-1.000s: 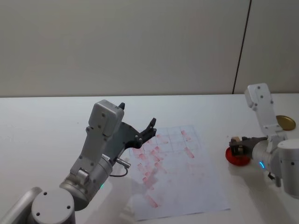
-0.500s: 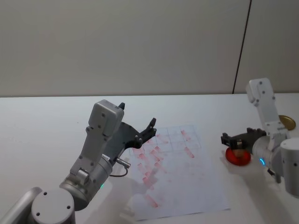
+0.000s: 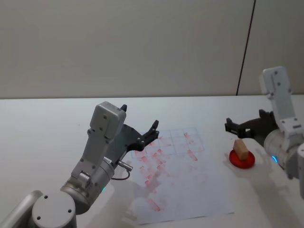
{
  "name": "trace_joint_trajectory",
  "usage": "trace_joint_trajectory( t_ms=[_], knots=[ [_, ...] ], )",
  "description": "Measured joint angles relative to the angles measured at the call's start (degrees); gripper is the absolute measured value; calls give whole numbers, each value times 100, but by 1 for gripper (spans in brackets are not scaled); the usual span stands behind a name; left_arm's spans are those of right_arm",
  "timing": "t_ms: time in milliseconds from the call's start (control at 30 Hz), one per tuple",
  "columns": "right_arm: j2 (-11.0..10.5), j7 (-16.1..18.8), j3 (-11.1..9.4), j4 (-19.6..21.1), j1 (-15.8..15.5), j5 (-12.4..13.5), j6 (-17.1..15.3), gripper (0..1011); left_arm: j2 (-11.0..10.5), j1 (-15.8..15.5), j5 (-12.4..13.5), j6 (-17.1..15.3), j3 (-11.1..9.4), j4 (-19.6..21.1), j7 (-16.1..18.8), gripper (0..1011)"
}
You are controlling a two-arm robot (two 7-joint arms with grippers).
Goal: Use the one hand to pick up the stamp and affix it onto the A4 paper.
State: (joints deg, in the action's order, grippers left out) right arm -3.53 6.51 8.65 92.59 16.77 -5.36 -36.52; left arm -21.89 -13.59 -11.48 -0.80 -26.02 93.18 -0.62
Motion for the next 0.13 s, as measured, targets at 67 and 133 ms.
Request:
trace_joint_trajectory(
  t_ms=[67,133],
  knots=[
    [-40,33,-10,120,-62,-33,157,1001,0,0,0,0,0,0,0,993],
    [-72,52,-18,199,-108,-54,256,1001,0,0,0,0,0,0,0,993]
  ],
)
